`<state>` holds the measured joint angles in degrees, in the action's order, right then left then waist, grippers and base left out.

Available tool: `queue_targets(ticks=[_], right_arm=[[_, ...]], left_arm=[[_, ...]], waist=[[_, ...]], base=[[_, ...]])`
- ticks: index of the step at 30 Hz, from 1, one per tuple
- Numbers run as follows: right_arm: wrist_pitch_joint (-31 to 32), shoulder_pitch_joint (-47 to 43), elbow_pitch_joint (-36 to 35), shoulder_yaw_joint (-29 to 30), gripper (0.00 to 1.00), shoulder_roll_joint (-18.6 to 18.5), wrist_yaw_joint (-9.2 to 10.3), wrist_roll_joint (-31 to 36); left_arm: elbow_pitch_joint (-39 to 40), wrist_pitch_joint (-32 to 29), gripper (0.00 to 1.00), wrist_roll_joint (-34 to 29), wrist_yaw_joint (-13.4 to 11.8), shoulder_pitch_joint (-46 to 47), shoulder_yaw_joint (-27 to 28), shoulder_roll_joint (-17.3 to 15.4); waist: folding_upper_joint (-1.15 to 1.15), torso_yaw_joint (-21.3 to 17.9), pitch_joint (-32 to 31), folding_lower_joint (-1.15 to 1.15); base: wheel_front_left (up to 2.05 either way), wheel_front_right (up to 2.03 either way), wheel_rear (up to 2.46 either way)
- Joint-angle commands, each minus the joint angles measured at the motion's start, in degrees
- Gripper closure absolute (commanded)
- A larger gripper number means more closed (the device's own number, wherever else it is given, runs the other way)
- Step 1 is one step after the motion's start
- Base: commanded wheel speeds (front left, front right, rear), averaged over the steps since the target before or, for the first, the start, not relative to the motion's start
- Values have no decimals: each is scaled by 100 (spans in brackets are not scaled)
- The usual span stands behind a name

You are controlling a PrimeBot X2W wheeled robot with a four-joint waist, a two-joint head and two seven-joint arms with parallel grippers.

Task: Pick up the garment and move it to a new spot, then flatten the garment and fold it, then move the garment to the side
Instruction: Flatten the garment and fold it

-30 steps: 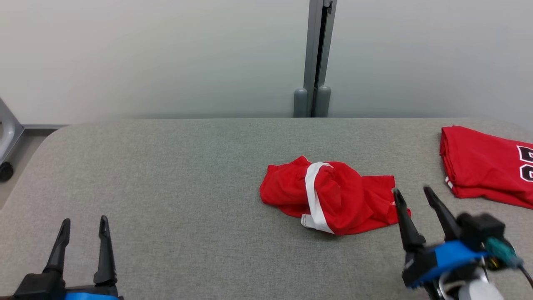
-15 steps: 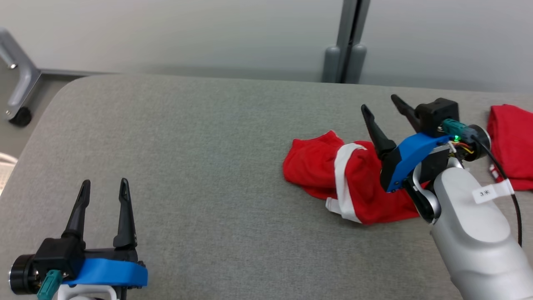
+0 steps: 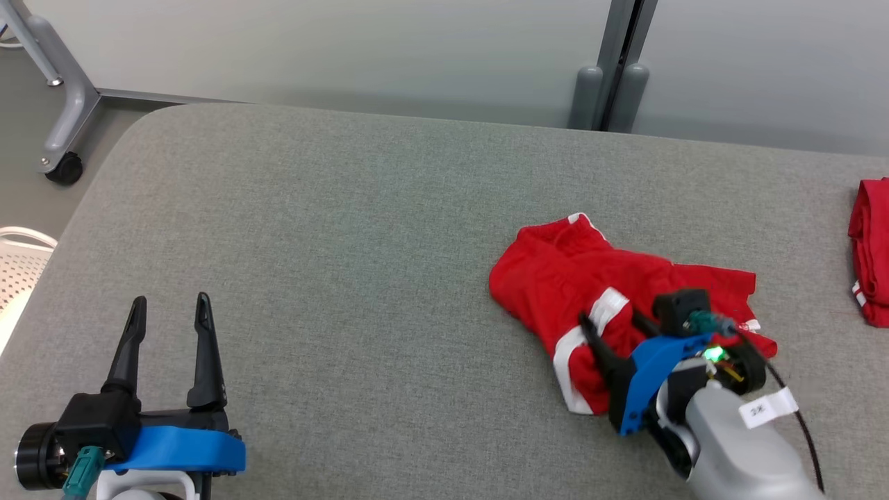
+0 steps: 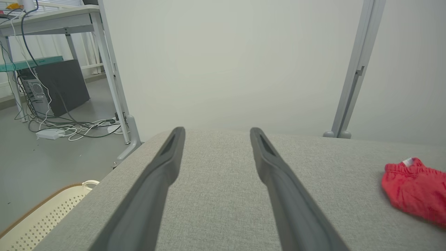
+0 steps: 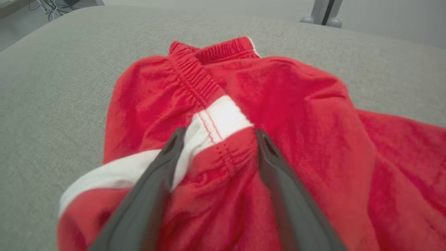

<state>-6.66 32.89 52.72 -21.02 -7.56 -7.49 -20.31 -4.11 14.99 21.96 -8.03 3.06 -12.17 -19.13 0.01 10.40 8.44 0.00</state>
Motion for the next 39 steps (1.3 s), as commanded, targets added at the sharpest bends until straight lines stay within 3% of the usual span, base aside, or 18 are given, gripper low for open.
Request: queue_targets(ticks=[1,2,3,4,5,12,16,21,25,26,27,32,35,39], right_arm=[[34,-175,38,-147,0,54,-1,-110],[48,-236,26,-208,4,84,-1,-232],[26,-259,-21,-271,58,89,-1,-299],[-89,-247,-116,-332,86,72,-1,-350],[-196,-233,-177,-379,100,32,-1,-384],[-612,113,-589,-653,100,-29,-1,-277],[-707,371,-793,-879,100,161,-2,-67],[-673,464,-774,-1635,100,413,-1,54],[-682,207,-940,-2513,100,470,-2,-318],[-652,93,-1048,-2884,46,450,0,-607],[-621,53,-1067,-3043,0,444,-1,-717],[-731,160,-1018,-3159,0,450,-1,-1078],[-823,282,-897,-2810,0,447,-1,-995],[-855,374,-1008,-2070,0,75,-1,-812]], left_arm=[[11,23,0,-47,23,-21,21,34],[15,23,0,-61,31,-16,35,45],[17,24,0,-82,40,-12,43,53],[18,24,0,-97,47,-11,51,57],[17,24,0,-97,57,-9,60,60],[19,24,0,-183,96,-9,116,82],[51,25,0,-216,106,-44,116,126],[15,25,0,-240,152,-40,117,181],[-3,25,0,-268,174,-20,145,217],[-13,25,0,-286,176,-10,155,231],[-19,25,0,-286,173,-15,162,238],[-33,25,0,-308,141,-83,278,246],[-7,25,0,-338,125,-132,318,241],[33,25,0,-349,117,-167,356,246]], waist=[[-1,-20,-19,0],[-1,-27,-26,0],[-1,-33,-32,0],[-1,-42,-36,0],[-1,-50,-41,0],[-1,-26,-132,0],[-1,65,-150,0],[-1,206,-145,0],[-1,296,-133,0],[-1,311,-123,0],[-1,307,-119,0],[-1,180,-131,0],[-1,62,-176,0],[-1,-95,-209,0]], base=[[0,0,0],[0,0,0],[0,0,0],[0,0,0],[0,0,0],[0,0,0],[0,0,0],[0,0,0],[0,0,0],[0,0,0],[0,0,0],[0,0,0],[0,0,0],[0,0,0]])
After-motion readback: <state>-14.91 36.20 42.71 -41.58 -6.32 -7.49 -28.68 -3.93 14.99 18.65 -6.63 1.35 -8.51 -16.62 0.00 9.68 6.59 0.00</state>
